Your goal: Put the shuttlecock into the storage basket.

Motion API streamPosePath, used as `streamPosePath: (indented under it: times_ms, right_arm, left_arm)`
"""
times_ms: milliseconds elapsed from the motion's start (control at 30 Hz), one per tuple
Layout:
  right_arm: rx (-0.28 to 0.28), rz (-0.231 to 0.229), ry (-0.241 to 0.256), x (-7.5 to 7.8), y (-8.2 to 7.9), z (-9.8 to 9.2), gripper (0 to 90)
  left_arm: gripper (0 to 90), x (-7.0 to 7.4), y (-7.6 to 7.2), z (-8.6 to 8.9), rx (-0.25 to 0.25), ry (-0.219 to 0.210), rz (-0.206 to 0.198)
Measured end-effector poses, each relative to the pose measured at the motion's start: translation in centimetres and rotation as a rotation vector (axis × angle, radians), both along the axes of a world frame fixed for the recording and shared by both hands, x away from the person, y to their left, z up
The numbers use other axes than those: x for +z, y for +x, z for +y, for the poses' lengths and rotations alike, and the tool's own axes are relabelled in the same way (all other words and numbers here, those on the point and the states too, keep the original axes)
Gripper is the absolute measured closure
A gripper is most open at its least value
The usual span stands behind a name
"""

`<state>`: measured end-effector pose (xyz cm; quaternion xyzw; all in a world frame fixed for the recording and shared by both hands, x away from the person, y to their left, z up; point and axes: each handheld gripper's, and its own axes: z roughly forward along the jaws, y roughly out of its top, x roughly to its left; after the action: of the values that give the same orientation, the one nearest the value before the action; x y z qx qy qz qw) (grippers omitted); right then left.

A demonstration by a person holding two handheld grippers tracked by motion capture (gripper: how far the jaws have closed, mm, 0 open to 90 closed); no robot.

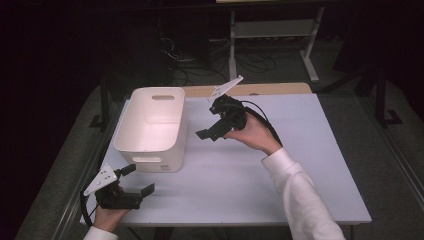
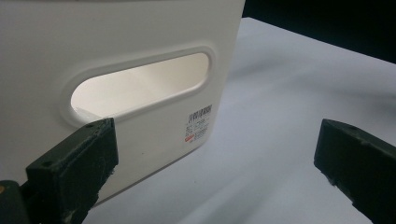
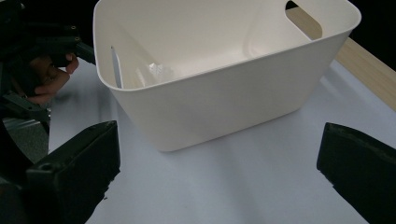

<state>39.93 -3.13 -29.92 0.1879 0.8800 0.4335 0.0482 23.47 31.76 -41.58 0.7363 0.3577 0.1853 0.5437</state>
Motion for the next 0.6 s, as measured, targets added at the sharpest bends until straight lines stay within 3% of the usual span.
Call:
streamPosePath:
  times_ms: [467, 567, 600]
  right_arm:
    - [-0.051, 0.009, 0.029, -1.6, -0.4, -2.5, 0.0]
    - [-0.061, 0.022, 0.037, -2.0, -0.4, -3.0, 0.0]
    - [-0.071, 0.045, 0.057, -2.1, -0.6, -3.0, 0.0]
  left_arm:
    - [0.0, 0.0, -0.1, 0.0, 0.004, -0.009, 0.010]
    - [0.0, 0.0, -0.1, 0.0, 0.008, -0.006, 0.012]
    - [0.0, 0.0, -0.1, 0.0, 0.009, -0.008, 0.013]
